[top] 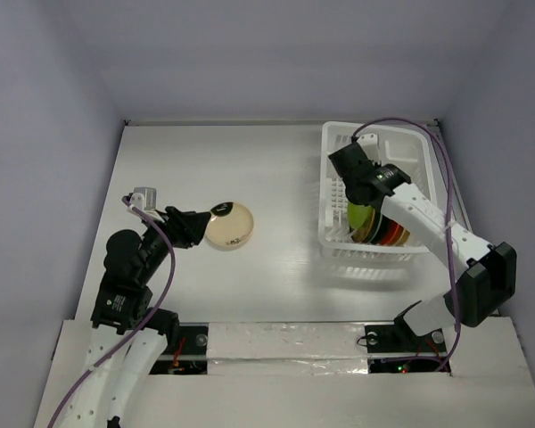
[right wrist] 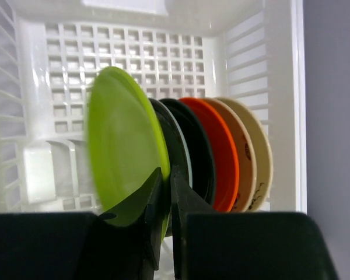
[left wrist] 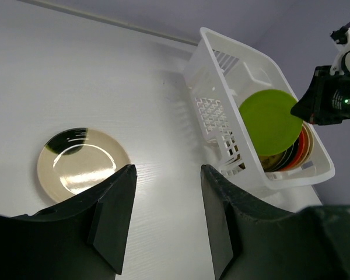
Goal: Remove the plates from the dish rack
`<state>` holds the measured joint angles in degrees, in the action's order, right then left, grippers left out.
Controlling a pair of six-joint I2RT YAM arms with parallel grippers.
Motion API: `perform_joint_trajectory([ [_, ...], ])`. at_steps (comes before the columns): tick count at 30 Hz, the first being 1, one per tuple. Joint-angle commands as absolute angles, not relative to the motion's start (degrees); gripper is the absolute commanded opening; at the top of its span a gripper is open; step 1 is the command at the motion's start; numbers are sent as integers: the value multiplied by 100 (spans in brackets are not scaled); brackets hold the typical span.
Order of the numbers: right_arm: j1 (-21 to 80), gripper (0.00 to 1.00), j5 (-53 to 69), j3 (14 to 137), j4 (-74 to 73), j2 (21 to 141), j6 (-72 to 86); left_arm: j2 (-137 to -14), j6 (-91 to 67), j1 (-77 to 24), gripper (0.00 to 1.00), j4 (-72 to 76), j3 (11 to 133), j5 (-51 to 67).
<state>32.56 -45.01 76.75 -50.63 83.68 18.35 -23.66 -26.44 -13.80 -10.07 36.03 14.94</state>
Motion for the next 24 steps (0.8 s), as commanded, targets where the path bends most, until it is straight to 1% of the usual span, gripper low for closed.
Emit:
perform_joint_trajectory([
  [1,3278,0,-4747,8427,-5115,8245,1758,-2311,-2628,-1397,45,-738,3612,1573],
  [4,3339,0,-4658,8621,-5097,8200,1661,-2294,-2628,-1397,45,-747,3621,1573],
  [7,3392,0,-4956,8937,-5352,8200,1740,-2285,-2645,-1397,46,-747,3621,1547],
  [10,3515,0,-4931,9262,-5248,7929,1758,-2285,-2654,-1397,46,-756,3630,1547],
  [13,3673,0,-4160,9212,-4713,7498,1644,-2294,-2724,-1397,46,-765,3639,1494],
  [14,3743,0,-3513,8959,-4154,7401,1644,-2277,-2751,-1397,46,-791,3647,1407],
  [16,3831,0,-2851,8650,-3345,7295,1818,-2276,-2856,-1397,46,-835,3674,1275],
  [17,3893,0,-2587,8501,-3053,7321,1915,-2276,-2865,-1397,45,-844,3674,1240],
  [18,4024,0,-2132,8186,-2771,7373,2003,-2285,-2865,-1397,41,-852,3674,1231],
  [20,4157,0,-1917,8051,-2322,7715,2240,-2294,-2830,-1397,36,-844,3674,1222],
  [21,4218,0,-1794,8025,-2225,7856,2328,-2285,-2830,-1397,30,-852,3674,1230],
  [24,4342,0,-1295,7989,-1680,8410,2592,-2277,-2804,-1397,23,-861,3674,1283],
])
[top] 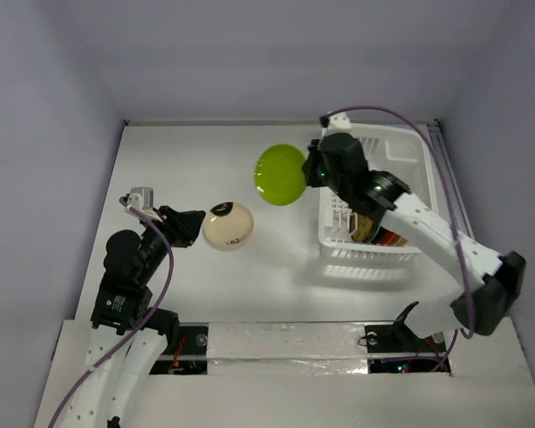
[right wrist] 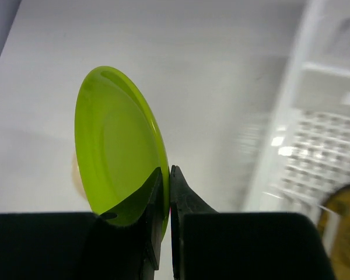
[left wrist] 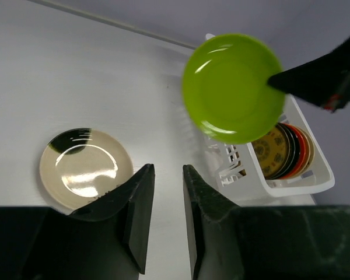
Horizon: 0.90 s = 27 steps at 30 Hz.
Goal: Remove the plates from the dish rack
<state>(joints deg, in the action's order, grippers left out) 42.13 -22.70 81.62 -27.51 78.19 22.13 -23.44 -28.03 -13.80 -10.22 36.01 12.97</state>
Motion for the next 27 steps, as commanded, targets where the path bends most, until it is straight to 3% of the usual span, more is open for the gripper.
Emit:
perform_joint_trajectory([
  [1,4411,0,-1170,7989,-1522,8550,2767,-2285,-2804,-1397,22,-844,3674,1292],
  [9,4729,0,-528,8323,-528,10289,3471,-2303,-2769,-1397,27,-844,3674,1336],
  [19,4781,4,-229,8402,-193,11364,3884,-2303,-2760,-1397,32,-835,3674,1388],
  [22,4781,14,-255,8341,-193,11443,3929,-2312,-2760,-1397,33,-835,3674,1380],
  [23,4781,24,-264,8341,-263,11443,3920,-2312,-2751,-1397,33,-835,3674,1397],
  [25,4781,33,-369,8289,-369,11391,3885,-2312,-2751,-1397,33,-826,3665,1389],
  [27,4781,49,-500,8201,-387,11225,3841,-2312,-2760,-1397,33,-817,3656,1397],
])
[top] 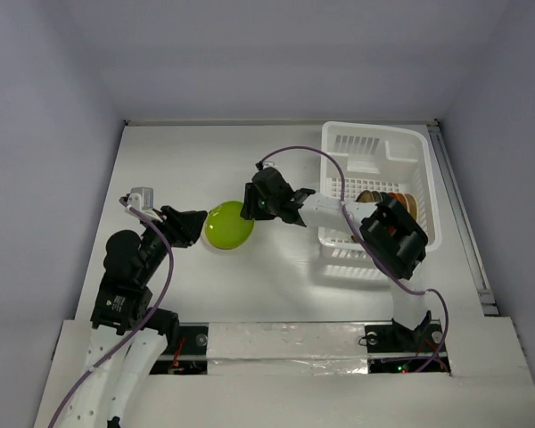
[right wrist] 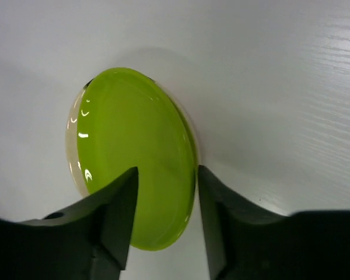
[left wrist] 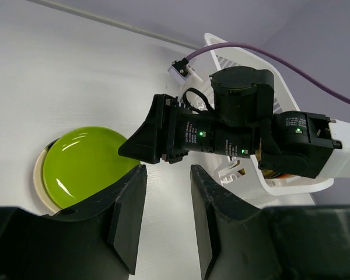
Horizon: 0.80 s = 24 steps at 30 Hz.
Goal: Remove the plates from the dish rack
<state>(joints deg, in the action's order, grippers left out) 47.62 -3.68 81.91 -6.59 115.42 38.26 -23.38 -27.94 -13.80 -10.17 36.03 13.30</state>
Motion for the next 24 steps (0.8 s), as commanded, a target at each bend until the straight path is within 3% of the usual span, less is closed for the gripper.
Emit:
perform_joint_trajectory([
  [1,4781,54,-544,8174,-413,11171,3815,-2329,-2760,-1397,33,-826,3665,1397],
  [5,4834,76,-861,8165,-842,10838,3551,-2329,-2760,-1397,33,-809,3656,1397],
  [8,4887,80,-1229,8121,-1150,10390,3367,-2347,-2760,-1397,33,-817,3656,1406],
  [10,4887,72,-1642,7937,-1248,9804,3288,-2338,-2760,-1397,33,-817,3647,1397],
  [11,4887,47,-1791,7832,-1300,9539,3244,-2338,-2751,-1397,33,-809,3656,1397],
  [13,4887,10,-2380,7543,-1554,9020,3077,-2338,-2751,-1397,33,-817,3648,1389],
  [14,4887,0,-2652,7463,-1747,8522,3024,-2338,-2751,-1397,33,-817,3647,1397],
  [19,4642,0,-4218,7015,-3065,7349,2953,-2312,-2742,-1397,9,-835,3665,1372],
  [22,4202,2,-4368,6698,-3725,6786,2997,-2294,-2751,-1397,4,-896,3683,1231],
  [24,3930,14,-4456,6522,-4086,6592,3015,-2311,-2760,-1397,4,-888,3683,1257],
])
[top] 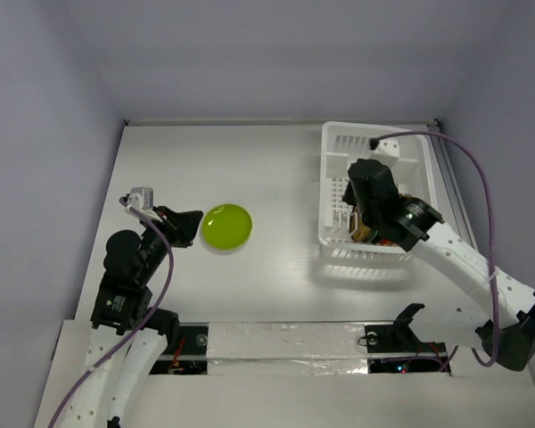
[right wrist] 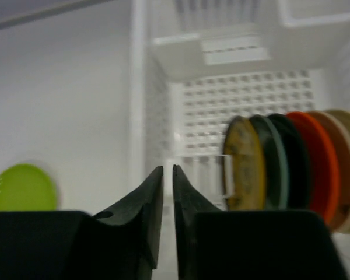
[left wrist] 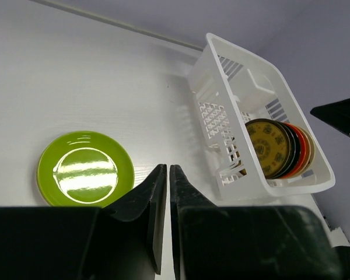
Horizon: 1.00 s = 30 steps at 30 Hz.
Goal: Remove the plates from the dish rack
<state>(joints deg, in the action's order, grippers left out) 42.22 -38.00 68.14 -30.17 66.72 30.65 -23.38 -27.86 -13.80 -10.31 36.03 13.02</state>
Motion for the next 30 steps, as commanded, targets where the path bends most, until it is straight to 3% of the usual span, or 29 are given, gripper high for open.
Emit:
perform_joint_trajectory([
  [1,3842,20,-4465,6469,-4174,6496,2997,-2320,-2760,-1397,4,-879,3674,1266],
  [2,3754,33,-4456,6434,-4305,6478,2936,-2329,-2760,-1397,6,-870,3674,1283],
  [5,3533,40,-4307,6328,-4386,6600,2795,-2329,-2751,-1397,13,-853,3674,1318],
  [9,3410,40,-4184,6389,-4403,6899,2690,-2320,-2760,-1397,23,-844,3665,1336],
  [16,3103,37,-4228,6574,-4404,7400,2479,-2311,-2751,-1397,26,-844,3656,1353],
  [22,2988,30,-4315,6767,-4473,7874,2285,-2268,-2742,-1397,27,-853,3665,1362],
  [26,2988,13,-4465,7031,-4754,8138,2180,-2241,-2742,-1397,27,-853,3665,1362],
  [30,2988,5,-4553,7373,-5009,8305,2031,-2215,-2742,-1397,27,-852,3665,1362],
])
